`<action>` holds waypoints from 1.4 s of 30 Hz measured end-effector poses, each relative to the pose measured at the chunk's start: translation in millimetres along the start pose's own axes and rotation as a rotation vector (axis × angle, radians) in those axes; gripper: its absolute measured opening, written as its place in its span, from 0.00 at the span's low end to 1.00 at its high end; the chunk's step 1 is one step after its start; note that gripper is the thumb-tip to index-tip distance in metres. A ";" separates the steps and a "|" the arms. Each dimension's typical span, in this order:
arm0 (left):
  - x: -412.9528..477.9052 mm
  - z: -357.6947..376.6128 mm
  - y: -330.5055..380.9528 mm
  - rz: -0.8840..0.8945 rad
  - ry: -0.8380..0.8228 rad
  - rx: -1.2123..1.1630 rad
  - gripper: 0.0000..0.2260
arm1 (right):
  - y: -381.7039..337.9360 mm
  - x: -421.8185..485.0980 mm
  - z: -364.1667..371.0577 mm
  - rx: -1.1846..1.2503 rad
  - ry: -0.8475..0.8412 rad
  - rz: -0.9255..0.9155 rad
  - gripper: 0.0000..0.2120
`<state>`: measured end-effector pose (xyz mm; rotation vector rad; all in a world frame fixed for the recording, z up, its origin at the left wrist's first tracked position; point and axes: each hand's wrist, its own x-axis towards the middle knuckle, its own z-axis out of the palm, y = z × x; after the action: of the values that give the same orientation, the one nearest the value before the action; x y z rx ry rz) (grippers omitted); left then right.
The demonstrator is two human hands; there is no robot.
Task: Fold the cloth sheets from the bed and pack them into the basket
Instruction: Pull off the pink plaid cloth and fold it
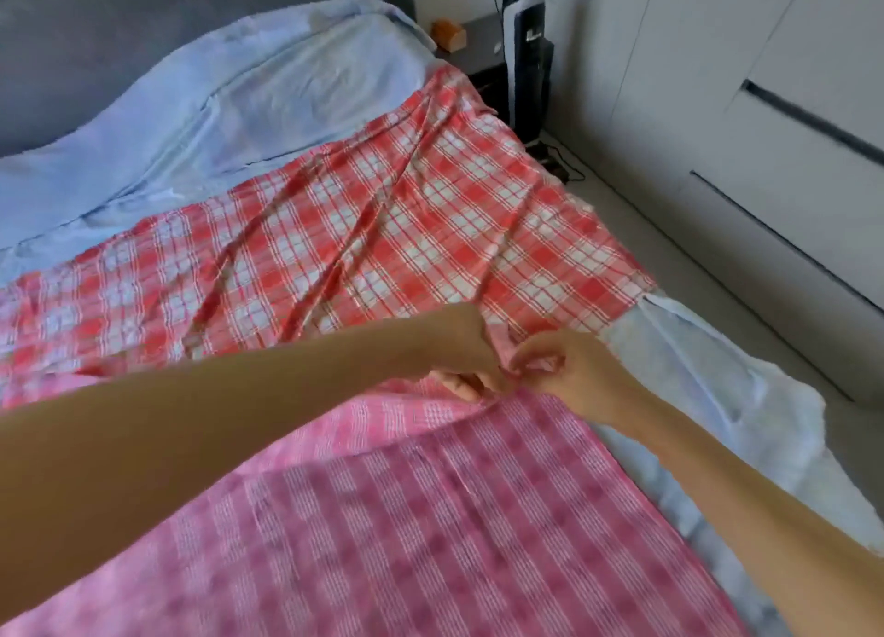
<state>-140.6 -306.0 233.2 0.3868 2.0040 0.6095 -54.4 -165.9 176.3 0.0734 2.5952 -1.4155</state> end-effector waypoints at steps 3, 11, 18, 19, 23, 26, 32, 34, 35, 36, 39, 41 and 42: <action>6.6 95.5 12.0 0.023 -0.094 -0.098 0.05 | 46.9 -73.4 -7.2 0.031 0.032 0.076 0.18; 20.6 286.9 61.8 0.085 -0.314 -0.161 0.05 | 147.2 -242.7 -47.2 0.148 -0.067 0.407 0.09; 71.8 384.2 22.2 -0.047 -0.068 -0.141 0.09 | 307.7 -304.8 41.3 0.267 0.337 0.861 0.08; 79.5 395.8 17.2 -0.075 -0.055 -0.139 0.11 | 328.3 -311.7 57.0 0.247 0.376 0.958 0.11; 94.1 413.5 2.9 -0.153 -0.104 -0.181 0.09 | 381.5 -318.4 100.7 0.520 0.366 1.124 0.29; 104.5 417.3 -11.3 -0.143 -0.119 -0.153 0.09 | 418.8 -314.5 112.3 0.802 0.377 1.089 0.37; 106.1 406.9 -24.7 -0.095 -0.052 -0.087 0.11 | 418.0 -335.3 118.5 0.897 0.374 0.984 0.06; 93.7 404.4 -21.1 -0.055 -0.066 -0.124 0.09 | 410.4 -347.5 122.9 0.868 0.441 0.982 0.06; 84.5 402.5 -16.0 -0.034 -0.069 -0.130 0.08 | 400.8 -353.1 121.6 0.854 0.457 0.982 0.06; 80.1 400.5 -14.0 -0.014 -0.069 -0.126 0.06 | 393.1 -355.1 121.3 0.859 0.472 0.972 0.06; 62.3 387.1 -6.9 0.021 -0.059 -0.106 0.05 | 359.3 -357.8 116.1 0.875 0.535 0.885 0.08; 45.4 374.7 1.5 0.027 -0.074 -0.185 0.05 | 334.4 -354.8 112.7 0.876 0.602 0.854 0.07; 36.5 360.3 6.6 0.027 -0.051 -0.243 0.05 | 317.6 -351.9 109.0 0.876 0.645 0.847 0.06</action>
<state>158.0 -189.2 64.7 0.2795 1.8524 0.8417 347.6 -68.6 -79.5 1.7085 1.5822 -2.1465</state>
